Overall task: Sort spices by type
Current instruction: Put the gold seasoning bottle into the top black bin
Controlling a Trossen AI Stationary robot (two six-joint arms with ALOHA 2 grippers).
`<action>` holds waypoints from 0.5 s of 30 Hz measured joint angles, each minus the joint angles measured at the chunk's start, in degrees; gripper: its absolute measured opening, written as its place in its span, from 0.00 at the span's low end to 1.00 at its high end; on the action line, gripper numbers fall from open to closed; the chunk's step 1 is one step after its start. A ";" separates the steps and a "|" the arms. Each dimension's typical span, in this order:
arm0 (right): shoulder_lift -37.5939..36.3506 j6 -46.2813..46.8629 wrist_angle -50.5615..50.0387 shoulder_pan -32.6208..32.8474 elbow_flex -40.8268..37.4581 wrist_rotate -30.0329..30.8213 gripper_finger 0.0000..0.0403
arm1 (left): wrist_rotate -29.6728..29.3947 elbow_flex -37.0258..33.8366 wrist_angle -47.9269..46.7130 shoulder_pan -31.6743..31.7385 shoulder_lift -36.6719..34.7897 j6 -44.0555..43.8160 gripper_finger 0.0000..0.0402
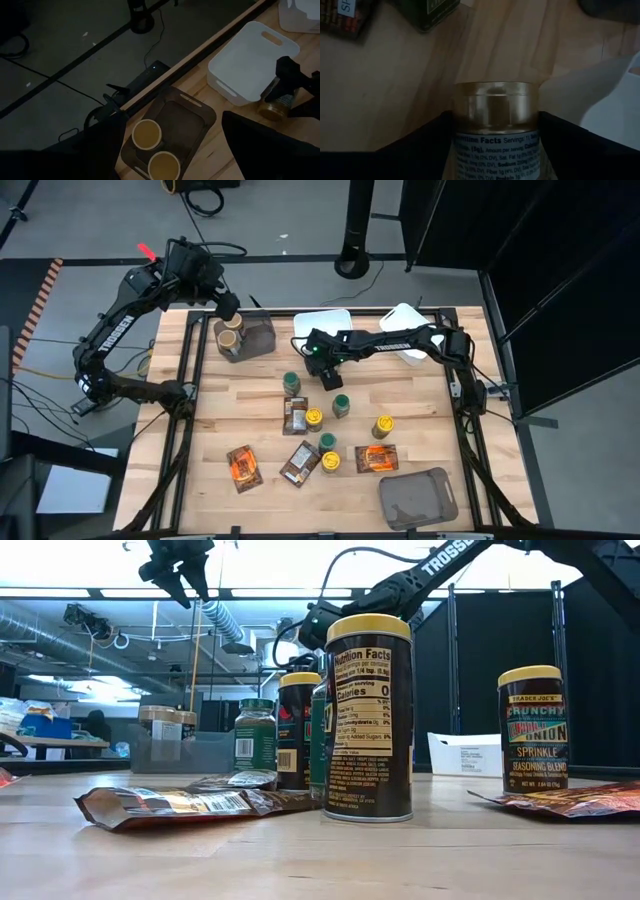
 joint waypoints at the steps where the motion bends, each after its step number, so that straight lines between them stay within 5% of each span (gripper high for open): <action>1: 0.00 0.00 0.00 0.00 -0.01 -0.01 0.73 | 0.00 0.00 0.00 0.00 0.00 0.00 0.84; 15: 0.52 0.50 0.14 -0.92 0.02 -2.15 0.72 | 0.01 0.00 -0.02 0.01 0.00 0.00 0.84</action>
